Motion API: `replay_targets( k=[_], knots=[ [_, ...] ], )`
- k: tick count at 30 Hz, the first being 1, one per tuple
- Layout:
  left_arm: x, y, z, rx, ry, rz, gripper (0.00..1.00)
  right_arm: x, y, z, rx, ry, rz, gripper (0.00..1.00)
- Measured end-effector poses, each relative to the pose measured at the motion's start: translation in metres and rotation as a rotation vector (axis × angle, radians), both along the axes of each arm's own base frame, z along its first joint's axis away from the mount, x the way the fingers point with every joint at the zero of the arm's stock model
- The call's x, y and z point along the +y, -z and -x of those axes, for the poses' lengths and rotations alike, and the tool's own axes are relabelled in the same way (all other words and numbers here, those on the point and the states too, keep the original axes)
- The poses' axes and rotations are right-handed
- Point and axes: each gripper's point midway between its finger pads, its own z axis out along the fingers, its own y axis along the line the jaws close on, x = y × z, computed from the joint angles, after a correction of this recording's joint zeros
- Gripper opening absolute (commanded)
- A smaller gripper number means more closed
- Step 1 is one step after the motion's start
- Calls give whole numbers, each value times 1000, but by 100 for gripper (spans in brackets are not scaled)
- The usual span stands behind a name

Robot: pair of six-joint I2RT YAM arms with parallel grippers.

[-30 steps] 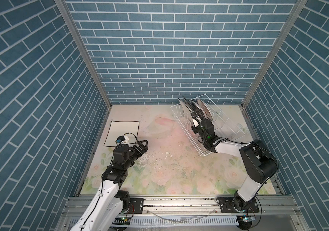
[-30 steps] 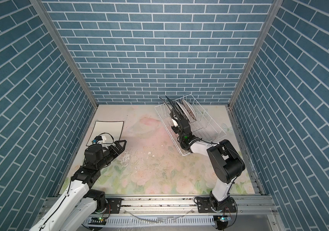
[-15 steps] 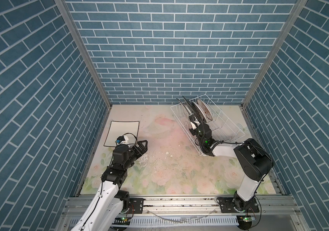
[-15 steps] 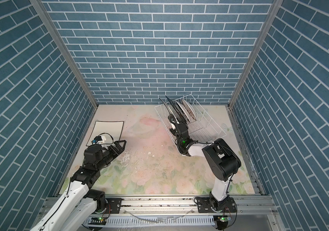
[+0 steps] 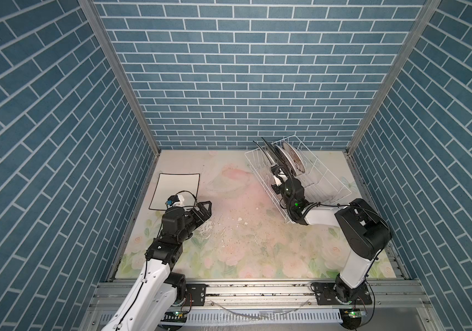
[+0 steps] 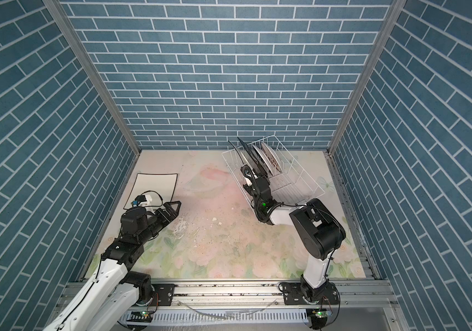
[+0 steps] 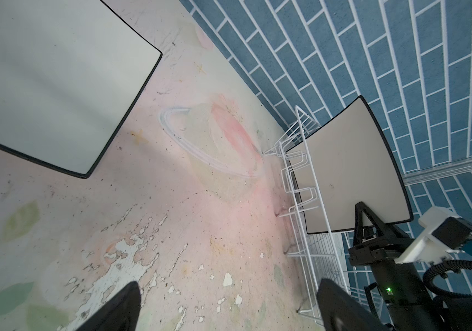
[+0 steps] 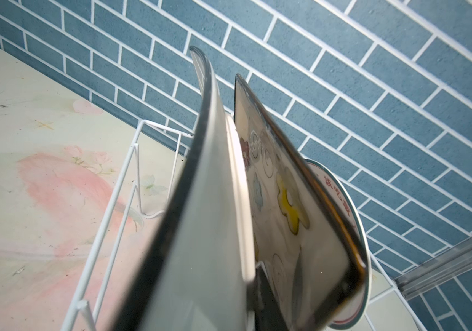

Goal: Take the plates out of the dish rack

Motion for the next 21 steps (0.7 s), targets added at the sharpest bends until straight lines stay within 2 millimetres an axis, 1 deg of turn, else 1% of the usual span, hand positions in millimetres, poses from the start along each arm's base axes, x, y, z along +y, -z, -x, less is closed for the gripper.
replay_targets(
  k=[13,21],
  knots=[
    [0,0,0,0,0,0,98,4,-9,2,-35,-13,3,0],
    [0,-3,1,-3,0,0,98,5,-23,7,-62,-32,0,0]
  ],
)
